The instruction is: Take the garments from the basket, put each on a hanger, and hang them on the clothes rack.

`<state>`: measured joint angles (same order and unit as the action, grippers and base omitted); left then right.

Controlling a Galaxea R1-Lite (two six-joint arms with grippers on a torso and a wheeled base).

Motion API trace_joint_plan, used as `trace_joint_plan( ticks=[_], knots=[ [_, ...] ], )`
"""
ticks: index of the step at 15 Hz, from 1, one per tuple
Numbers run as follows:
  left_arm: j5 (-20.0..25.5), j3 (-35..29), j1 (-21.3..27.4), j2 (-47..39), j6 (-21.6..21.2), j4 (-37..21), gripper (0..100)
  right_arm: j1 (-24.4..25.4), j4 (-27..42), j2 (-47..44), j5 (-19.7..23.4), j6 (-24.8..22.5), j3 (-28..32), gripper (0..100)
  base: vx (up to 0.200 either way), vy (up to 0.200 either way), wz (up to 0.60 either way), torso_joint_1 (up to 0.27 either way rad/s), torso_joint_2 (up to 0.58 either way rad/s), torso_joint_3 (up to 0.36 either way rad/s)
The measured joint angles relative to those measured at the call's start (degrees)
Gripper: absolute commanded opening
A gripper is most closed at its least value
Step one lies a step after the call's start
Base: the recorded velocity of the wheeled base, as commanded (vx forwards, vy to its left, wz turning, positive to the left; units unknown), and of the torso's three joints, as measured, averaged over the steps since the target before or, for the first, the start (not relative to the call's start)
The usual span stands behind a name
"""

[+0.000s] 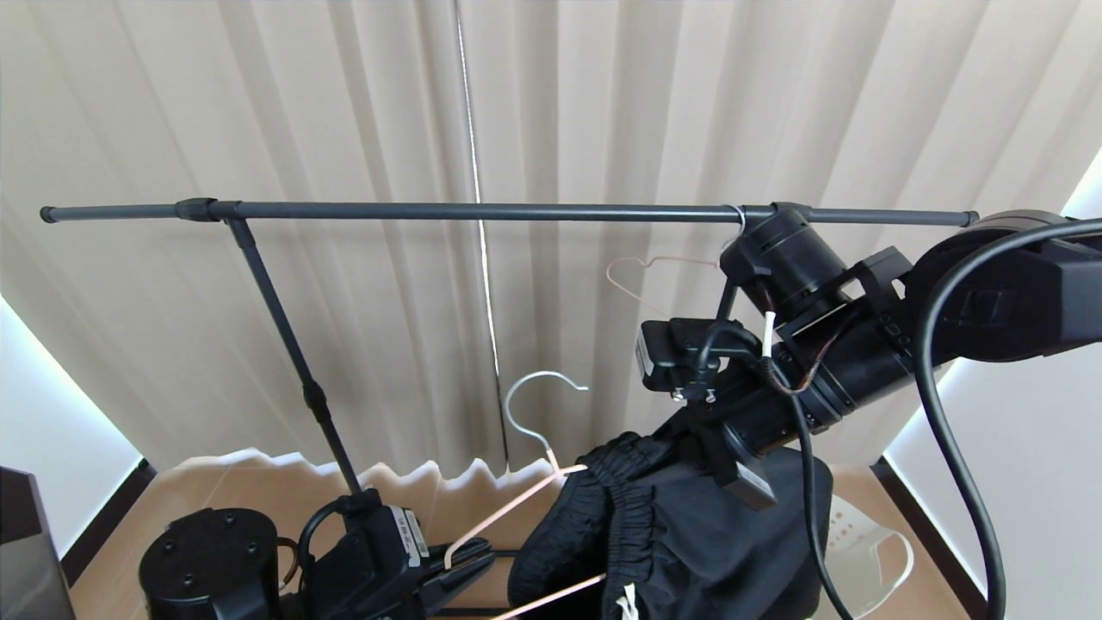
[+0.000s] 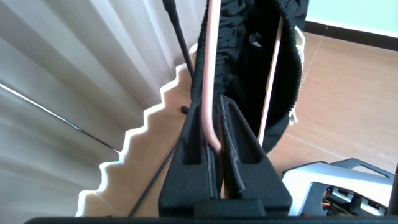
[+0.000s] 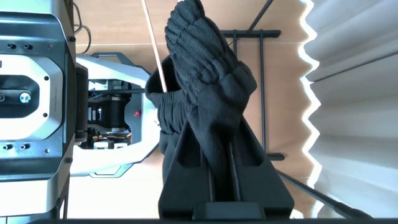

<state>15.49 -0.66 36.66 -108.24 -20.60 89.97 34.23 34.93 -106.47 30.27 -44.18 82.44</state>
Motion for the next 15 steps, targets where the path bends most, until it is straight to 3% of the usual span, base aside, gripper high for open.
trace_joint_plan(
  ticks=[1, 2, 7, 12, 15],
  knots=[
    [-0.3, -0.1, 0.0, 0.0, 0.0, 0.0, 0, 0.0, 0.1, 0.2, 0.0, 0.0, -0.1, 0, 0.0, 0.0, 0.0, 0.0, 0.0, 0.0],
    [-0.5, -0.2, -0.1, 0.0, 0.0, 0.0, 100, 0.0, 0.1, 0.6, 0.0, 0.0, -0.2, 0, 0.0, 0.0, 0.0, 0.0, 0.0, 0.0],
    [0.8, -0.7, -1.2, 0.5, 3.7, 0.0, 100, 0.0, 0.0, 2.3, 0.0, 0.0, -2.0, 0, 0.0, 0.0, 0.0, 0.0, 0.0, 0.0],
    [9.0, -2.6, -8.4, 3.4, 11.0, 0.0, 100, -0.1, -0.4, 4.8, 0.0, 0.1, -3.9, 0, 0.0, 0.0, 0.0, 0.0, 0.0, 0.0],
    [16.8, -4.4, -13.4, 6.2, 20.3, 0.0, 100, -0.5, -0.5, 5.3, -2.0, 0.2, -4.1, 0, 0.0, 0.0, 0.0, 0.0, 0.0, 0.0]
  ],
)
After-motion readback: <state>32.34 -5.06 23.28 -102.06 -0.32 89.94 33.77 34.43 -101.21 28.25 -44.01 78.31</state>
